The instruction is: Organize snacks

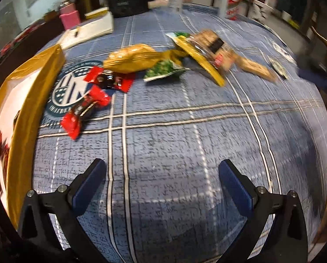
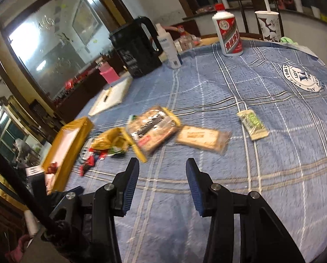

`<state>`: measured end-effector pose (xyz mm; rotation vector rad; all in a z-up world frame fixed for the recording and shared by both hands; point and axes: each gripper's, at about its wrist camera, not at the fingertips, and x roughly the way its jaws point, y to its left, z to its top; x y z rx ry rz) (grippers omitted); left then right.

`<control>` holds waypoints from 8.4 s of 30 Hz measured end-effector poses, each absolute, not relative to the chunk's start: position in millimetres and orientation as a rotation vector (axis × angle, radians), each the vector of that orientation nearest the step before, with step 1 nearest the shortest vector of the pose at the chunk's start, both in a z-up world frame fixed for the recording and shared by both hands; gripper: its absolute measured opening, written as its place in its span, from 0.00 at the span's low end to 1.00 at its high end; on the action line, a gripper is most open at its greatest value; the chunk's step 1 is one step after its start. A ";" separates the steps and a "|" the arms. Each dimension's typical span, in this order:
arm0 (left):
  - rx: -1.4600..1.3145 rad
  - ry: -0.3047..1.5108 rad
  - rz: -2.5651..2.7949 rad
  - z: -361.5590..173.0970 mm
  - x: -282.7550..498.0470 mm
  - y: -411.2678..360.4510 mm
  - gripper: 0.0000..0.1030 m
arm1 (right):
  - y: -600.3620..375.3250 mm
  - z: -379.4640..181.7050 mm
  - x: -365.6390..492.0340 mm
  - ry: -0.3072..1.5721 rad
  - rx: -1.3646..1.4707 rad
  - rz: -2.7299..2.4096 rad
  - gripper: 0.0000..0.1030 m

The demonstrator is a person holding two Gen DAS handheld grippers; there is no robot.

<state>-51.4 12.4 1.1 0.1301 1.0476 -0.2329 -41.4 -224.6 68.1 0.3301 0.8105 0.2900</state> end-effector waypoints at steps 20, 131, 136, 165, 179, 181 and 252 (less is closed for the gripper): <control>0.099 0.906 -0.501 96.5 14.2 19.8 0.81 | -219.5 28.0 38.3 0.981 0.215 0.428 0.45; -0.149 0.747 -0.159 120.6 -50.2 258.3 0.68 | -181.5 49.9 -1.0 0.968 -0.152 0.446 0.31; -0.156 0.787 -0.137 122.7 -36.5 275.4 0.68 | -115.7 104.9 -10.7 0.849 -0.062 0.558 0.31; -0.199 0.913 0.044 64.2 57.0 348.9 0.71 | 199.9 51.5 40.7 0.896 -0.183 0.702 0.35; -0.078 0.694 0.046 126.4 -32.3 289.7 0.80 | 147.8 94.2 -7.3 0.713 -0.224 0.564 0.38; -0.099 0.673 0.020 132.5 -46.8 278.2 0.80 | 133.2 96.3 -16.4 0.699 -0.229 0.527 0.40; 0.164 1.019 -0.313 25.0 40.4 31.6 0.45 | -99.9 22.0 89.1 0.928 0.118 0.247 0.32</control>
